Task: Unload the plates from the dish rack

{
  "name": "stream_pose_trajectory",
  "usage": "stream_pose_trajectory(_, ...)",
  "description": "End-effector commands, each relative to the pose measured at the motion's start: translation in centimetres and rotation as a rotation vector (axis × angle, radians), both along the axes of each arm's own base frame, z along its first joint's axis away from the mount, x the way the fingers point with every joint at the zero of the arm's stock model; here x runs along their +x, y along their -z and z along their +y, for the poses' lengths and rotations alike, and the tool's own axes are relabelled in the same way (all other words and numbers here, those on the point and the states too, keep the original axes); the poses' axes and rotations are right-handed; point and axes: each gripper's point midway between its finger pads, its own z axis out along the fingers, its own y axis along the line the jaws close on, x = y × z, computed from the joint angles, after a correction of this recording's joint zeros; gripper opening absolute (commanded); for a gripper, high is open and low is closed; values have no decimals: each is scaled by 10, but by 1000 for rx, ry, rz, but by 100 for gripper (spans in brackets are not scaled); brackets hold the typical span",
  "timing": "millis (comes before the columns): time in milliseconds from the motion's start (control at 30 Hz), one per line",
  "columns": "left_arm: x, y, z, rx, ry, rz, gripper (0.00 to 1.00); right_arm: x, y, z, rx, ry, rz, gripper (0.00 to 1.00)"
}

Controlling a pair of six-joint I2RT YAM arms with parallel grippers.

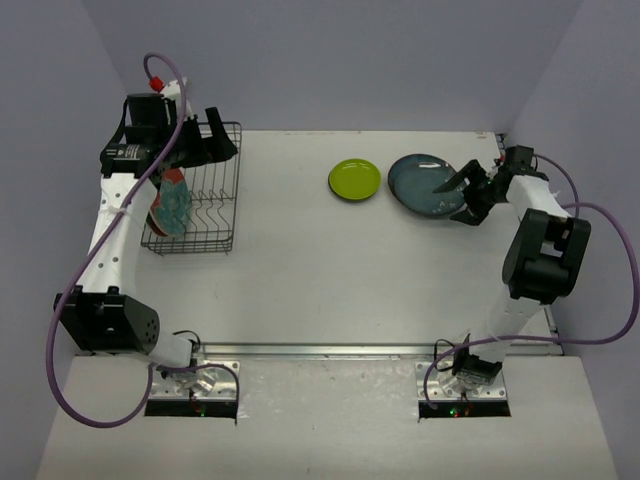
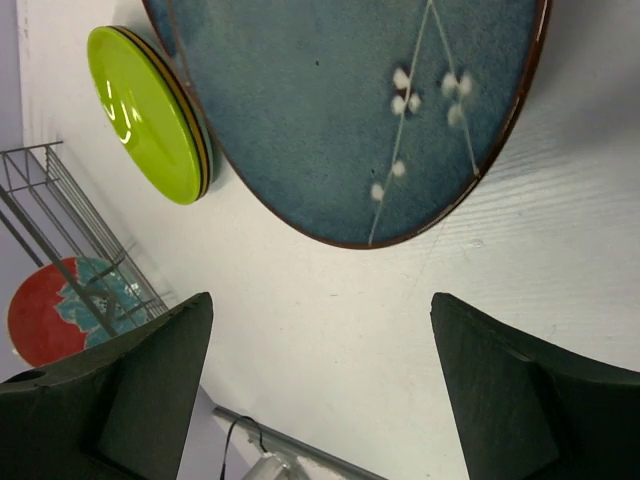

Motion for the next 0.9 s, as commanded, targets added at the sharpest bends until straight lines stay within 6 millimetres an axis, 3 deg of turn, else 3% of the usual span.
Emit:
stream_pose_trajectory(0, -4, -30, 14, 37, -58, -88, 100, 7, -15, -9, -64, -16, -33, 89)
stream_pose_trajectory(433, 1, -29, 20, 55, -83, -97, 100, 34, 9, -22, -182, -22, -2, 89)
stream_pose_trajectory(633, 5, -25, 20, 55, -86, -90, 100, 43, 15, -16, -211, -43, 8, 90)
stream_pose_trajectory(867, 7, -17, 20, 54, -80, -77, 100, 68, 21, -4, -216, -73, -17, 90)
